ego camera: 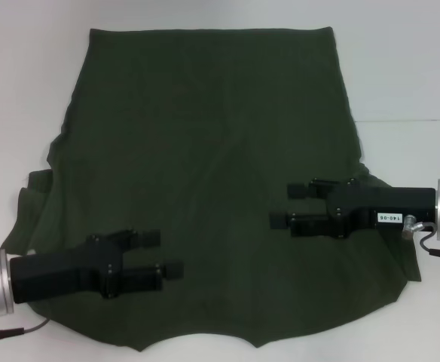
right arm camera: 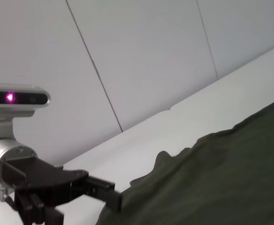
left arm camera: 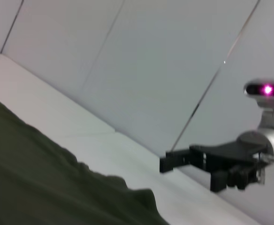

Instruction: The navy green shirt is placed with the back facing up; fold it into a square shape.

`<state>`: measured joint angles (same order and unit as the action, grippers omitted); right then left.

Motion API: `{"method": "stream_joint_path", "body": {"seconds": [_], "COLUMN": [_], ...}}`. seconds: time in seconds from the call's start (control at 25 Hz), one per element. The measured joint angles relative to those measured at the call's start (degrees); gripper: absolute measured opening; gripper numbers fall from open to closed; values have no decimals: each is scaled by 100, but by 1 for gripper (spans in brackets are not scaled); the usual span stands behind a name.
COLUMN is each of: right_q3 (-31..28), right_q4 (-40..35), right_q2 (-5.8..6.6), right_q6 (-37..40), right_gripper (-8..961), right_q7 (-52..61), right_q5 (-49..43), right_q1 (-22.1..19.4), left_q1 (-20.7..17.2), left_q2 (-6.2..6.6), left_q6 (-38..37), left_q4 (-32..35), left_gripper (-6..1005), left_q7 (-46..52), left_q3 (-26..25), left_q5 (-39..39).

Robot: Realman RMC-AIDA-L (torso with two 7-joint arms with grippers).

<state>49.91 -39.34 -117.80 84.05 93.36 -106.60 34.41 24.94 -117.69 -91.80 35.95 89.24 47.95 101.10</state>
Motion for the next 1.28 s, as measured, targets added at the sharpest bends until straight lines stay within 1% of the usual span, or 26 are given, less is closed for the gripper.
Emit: {"method": "stream_joint_path", "body": {"seconds": [0.04, 0.12, 0.36, 0.52, 0.64, 0.72, 0.84, 0.96, 1.08, 1.28], "right_q3": [-4, -10, -41, -112, -175, -214, -269, -303, -312, -312], "right_q4": [0, 7, 32, 48, 59, 62, 73, 87, 147, 280], "right_q2": [-2, -8, -15, -32, -62, -82, -110, -149, -169, -173], "right_q6": [-8, -19, -26, -29, -29, -29, -30, -33, -40, -48], "right_gripper": [900, 900, 899, 899, 899, 899, 899, 899, 899, 899], "right_q7": [-2, -9, -25, -80, -108, -107, -68, -39, -4, 11], "right_q5": [1, 5, 9, 10, 16, 17, 26, 49, 185, 441], "right_q1": [6, 14, 15, 11, 0, -4, -1, 19, 41, 60], "left_q1": [0, 0, 1, 2, 1, -1, -3, -5, -7, 18], "left_q2": [0, 0, -7, 11, 18, -6, -33, -14, 24, 55], "left_q6": [-21, -32, -61, -66, -41, 61, 343, 691, 1167, 2225], "left_q4": [20, 40, 62, 62, 61, 57, 14, -43, -45, -56], "left_gripper": [938, 937, 937, 938, 938, 937, 937, 936, 937, 937], "left_q7": [-35, -56, -92, -100, -100, -89, -57, 16, 210, 562], "left_q3": [3, 4, 4, -38, -157, -402, -805, -1124, -1238, -1246], "left_q5": [170, 235, 266, 261, 235, 247, 254, 254, 254, 268]}}
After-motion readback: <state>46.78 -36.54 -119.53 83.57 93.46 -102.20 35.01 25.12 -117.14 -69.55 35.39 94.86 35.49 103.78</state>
